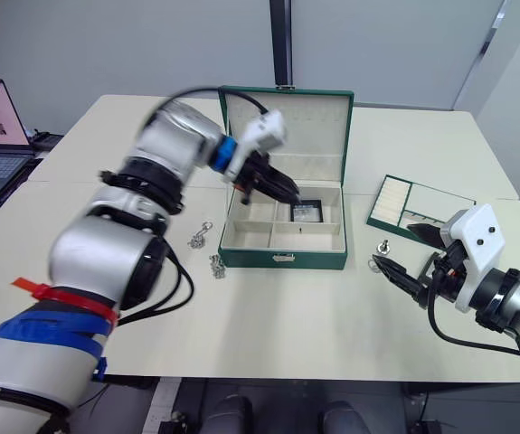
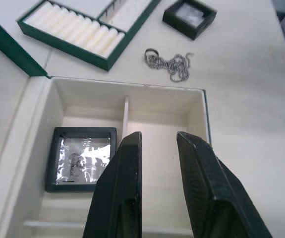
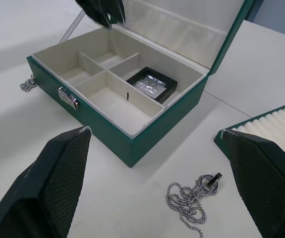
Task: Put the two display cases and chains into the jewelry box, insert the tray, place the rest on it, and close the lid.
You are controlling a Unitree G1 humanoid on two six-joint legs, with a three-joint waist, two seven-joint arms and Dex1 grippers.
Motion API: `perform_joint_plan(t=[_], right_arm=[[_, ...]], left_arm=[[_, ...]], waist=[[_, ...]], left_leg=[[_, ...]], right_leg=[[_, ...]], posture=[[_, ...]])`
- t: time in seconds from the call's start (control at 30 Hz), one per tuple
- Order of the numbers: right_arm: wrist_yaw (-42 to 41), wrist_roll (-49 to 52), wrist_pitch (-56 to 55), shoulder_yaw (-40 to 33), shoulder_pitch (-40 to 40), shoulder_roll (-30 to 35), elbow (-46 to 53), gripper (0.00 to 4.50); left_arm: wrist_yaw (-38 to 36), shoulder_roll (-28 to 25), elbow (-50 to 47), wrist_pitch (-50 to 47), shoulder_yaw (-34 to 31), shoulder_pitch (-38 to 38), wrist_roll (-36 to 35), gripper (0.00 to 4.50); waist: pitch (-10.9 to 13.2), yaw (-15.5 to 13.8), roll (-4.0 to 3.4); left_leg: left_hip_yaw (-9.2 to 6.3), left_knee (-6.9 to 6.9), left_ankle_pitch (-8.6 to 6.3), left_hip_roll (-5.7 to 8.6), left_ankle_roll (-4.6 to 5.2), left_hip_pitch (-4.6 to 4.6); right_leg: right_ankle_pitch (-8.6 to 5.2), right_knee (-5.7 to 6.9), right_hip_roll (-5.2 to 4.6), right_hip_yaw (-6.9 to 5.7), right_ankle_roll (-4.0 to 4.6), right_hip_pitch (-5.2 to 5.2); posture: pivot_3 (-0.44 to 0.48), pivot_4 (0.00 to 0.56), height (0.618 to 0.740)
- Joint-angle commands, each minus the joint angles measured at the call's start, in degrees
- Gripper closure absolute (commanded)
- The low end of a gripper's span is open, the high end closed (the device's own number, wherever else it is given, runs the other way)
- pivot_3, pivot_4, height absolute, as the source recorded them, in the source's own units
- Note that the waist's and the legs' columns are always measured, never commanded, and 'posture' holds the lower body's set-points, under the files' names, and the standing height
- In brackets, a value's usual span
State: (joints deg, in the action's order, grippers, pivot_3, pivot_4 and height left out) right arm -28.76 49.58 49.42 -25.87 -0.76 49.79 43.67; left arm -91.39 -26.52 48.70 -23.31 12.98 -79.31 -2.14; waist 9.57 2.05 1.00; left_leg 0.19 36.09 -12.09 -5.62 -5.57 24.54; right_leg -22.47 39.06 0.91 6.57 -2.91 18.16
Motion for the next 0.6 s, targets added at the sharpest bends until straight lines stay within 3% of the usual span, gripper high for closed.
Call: perform_joint_plan(t=[0.03, 0.07, 0.2, 0.3, 0.4, 0.6], right_arm=[[-0.41, 1.34, 0.33, 0.42, -0.25, -0.01, 0.52, 0.00], [-0.60, 1.63, 0.49, 0.84, -0.40, 0.00, 0.41, 0.00], [-1.17, 2.31, 0.97, 1.88, -1.53, 0.18, 0.46, 0.00], [-1.33, 2.26, 0.79, 2.96, -2.52, -0.44, 1.01, 0.00], [-1.25, 1.36, 0.29, 3.79, -3.51, -0.89, 1.47, 0.00], [-3.10, -0.70, -0.22, 5.86, -7.63, 0.02, 2.12, 0.00]], left_arm=[[-1.11, -8.34, -25.03, -15.40, -5.02, 11.51, -11.54, 3.37], [0.01, -11.03, -33.08, -18.78, -8.18, 16.81, -13.83, 3.37], [6.22, -18.63, -55.29, -29.79, -17.95, 32.69, -21.96, 2.57], [14.99, -17.22, -62.90, -32.99, -27.98, 41.74, -26.15, 1.58], [21.17, -15.77, -68.37, -27.11, -34.74, 51.62, -25.97, 0.61], [23.98, -15.97, -74.29, -22.83, -45.85, 73.53, -28.42, 0.61]], waist=[[-0.09, 0.03, -0.15], [-0.13, 0.22, -0.22], [-0.12, -0.23, -0.19], [-0.13, -0.89, -0.19], [-0.15, -1.04, -0.18], [-0.20, -0.48, -0.11]], left_leg=[[-0.01, 0.01, 0.00, -0.03, 0.00, -0.03], [-0.01, 0.00, 0.01, -0.06, 0.00, -0.05], [-0.18, 0.13, 0.01, -0.14, -0.01, -0.07], [-0.30, 0.45, -0.01, -0.11, 0.01, -0.11], [-0.37, 0.62, -0.08, -0.11, 0.11, -0.16], [-0.46, 0.51, -0.09, -0.13, 0.08, -0.21]], right_leg=[[0.00, 0.02, 0.00, -0.04, 0.00, -0.04], [0.00, 0.03, 0.01, -0.04, 0.00, -0.04], [0.00, 0.08, 0.02, -0.20, 0.00, -0.13], [-0.01, 0.01, -0.08, -0.44, -0.01, -0.43], [-0.02, -0.02, -0.12, -0.66, -0.03, -0.75], [-0.02, -0.06, -0.07, -0.67, -0.02, -0.75]], posture=[[0.000, 0.150, 0.740], [0.000, 0.150, 0.740], [0.000, 0.150, 0.740], [0.000, 0.150, 0.740], [0.000, 0.150, 0.740], [0.000, 0.150, 0.740]])
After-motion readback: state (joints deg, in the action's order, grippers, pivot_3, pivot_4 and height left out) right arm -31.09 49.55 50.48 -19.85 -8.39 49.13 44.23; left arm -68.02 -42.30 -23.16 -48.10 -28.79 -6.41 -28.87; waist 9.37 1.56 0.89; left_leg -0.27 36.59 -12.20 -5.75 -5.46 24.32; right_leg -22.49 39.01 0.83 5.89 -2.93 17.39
